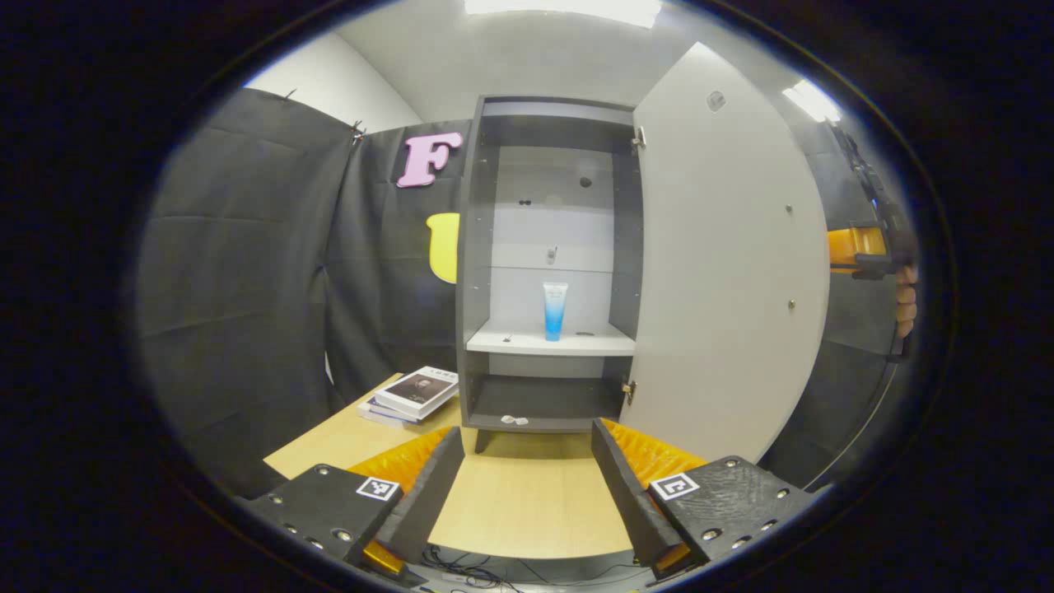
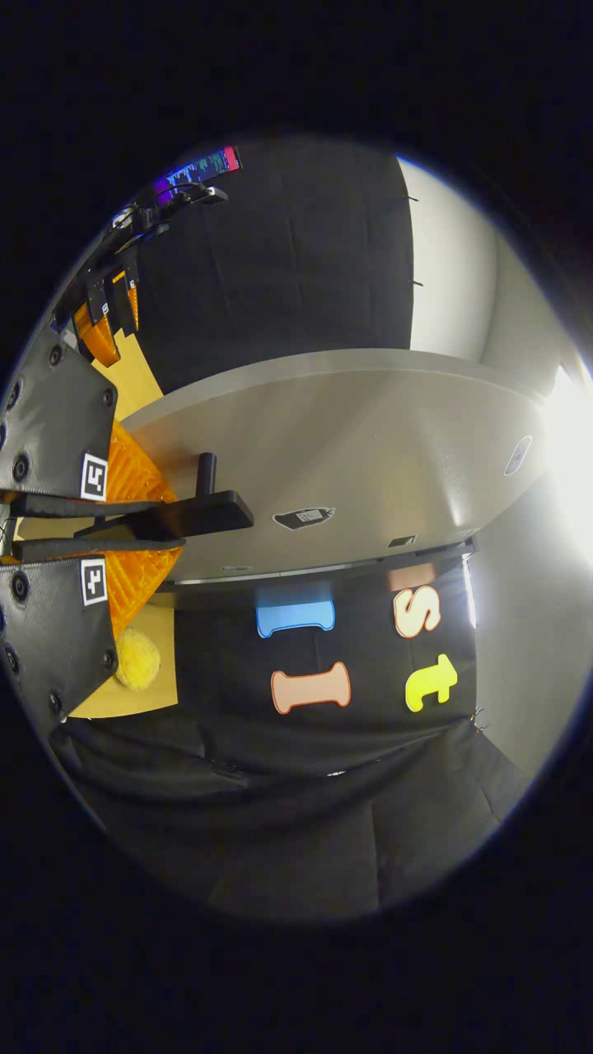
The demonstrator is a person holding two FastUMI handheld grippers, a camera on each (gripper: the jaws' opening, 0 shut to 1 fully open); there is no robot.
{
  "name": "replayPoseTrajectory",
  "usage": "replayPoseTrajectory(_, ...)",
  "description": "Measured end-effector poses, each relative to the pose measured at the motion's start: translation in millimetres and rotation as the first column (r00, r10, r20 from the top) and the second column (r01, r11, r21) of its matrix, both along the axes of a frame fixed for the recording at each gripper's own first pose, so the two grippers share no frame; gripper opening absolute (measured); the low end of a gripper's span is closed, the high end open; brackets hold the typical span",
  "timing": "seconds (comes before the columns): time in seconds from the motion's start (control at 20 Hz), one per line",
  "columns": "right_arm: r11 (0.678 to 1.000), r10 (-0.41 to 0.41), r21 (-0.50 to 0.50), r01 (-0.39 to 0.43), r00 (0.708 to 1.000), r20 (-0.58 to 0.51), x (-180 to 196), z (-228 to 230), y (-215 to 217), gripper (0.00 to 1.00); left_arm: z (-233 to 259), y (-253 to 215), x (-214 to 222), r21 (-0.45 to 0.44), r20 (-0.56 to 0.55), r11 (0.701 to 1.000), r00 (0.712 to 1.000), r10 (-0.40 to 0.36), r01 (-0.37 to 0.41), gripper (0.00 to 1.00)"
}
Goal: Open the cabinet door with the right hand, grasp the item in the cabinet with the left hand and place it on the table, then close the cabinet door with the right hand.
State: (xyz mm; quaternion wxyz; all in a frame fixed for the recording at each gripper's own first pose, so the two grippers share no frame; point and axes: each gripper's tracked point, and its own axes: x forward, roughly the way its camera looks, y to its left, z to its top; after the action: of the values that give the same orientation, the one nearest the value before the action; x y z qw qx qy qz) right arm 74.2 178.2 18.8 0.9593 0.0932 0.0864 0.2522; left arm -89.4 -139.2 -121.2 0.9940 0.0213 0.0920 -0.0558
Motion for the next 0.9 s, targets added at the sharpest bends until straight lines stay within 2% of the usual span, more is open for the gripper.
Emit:
replayPoseTrajectory(0.1, 1.0, 0.014, 0.023, -0.015, 1.0, 0.01, 0.9, 3.5, 5.2, 0.11, -1.3, -4.3, 2.0, 0.007, -0.002, 1.0, 1.0, -0.012, 0.012, 0.93)
replayPoseTrajectory(0.2, 1.0, 0.007, 0.006, -0.007, 1.0, 0.018, 1.8, 2.8, 2.9, 0.1, 3.9, -6.0, 3.8, 0.02, 0.0, 1.0, 1.0, -0.015, 0.015, 0.93)
replayPoseTrajectory(0.3, 1.0, -0.019, -0.01, 0.019, 1.0, 0.023, 3.9, -0.4, -4.1, 0.12, 5.5, -3.9, 7.9, 0.026, 0.002, 0.999, 1.0, -0.02, 0.02, 0.94)
replayPoseTrajectory(0.35, 1.0, -0.023, 0.003, 0.023, 1.0, 0.009, 2.5, -2.3, -3.1, 0.09, 4.9, -3.8, 9.4, 0.025, -0.002, 0.999, 1.0, -0.025, 0.025, 0.93)
replayPoseTrajectory(0.45, 0.999, -0.028, 0.031, 0.029, 0.999, -0.023, -0.8, -2.2, 0.1, 0.12, 4.1, -0.4, 16.3, 0.026, -0.013, 0.999, 0.999, -0.036, 0.036, 0.93)
replayPoseTrajectory(0.75, 0.991, -0.132, 0.013, 0.133, 0.989, -0.063, -2.4, -3.1, -5.4, 0.11, 9.2, 13.8, 42.1, 0.007, -0.02, 0.996, 0.996, -0.089, 0.089, 0.93)
replayPoseTrajectory(0.8, 0.988, -0.151, 0.005, 0.152, 0.986, -0.074, -3.1, -4.7, -7.4, 0.09, 9.8, 17.9, 47.9, 0.004, -0.022, 0.995, 0.995, -0.098, 0.098, 0.94)
replayPoseTrajectory(0.9, 0.98, -0.197, -0.02, 0.196, 0.975, -0.098, -5.4, -6.3, -9.6, 0.11, 10.7, 25.4, 58.9, -0.013, -0.031, 0.993, 0.993, -0.116, 0.116, 0.93)
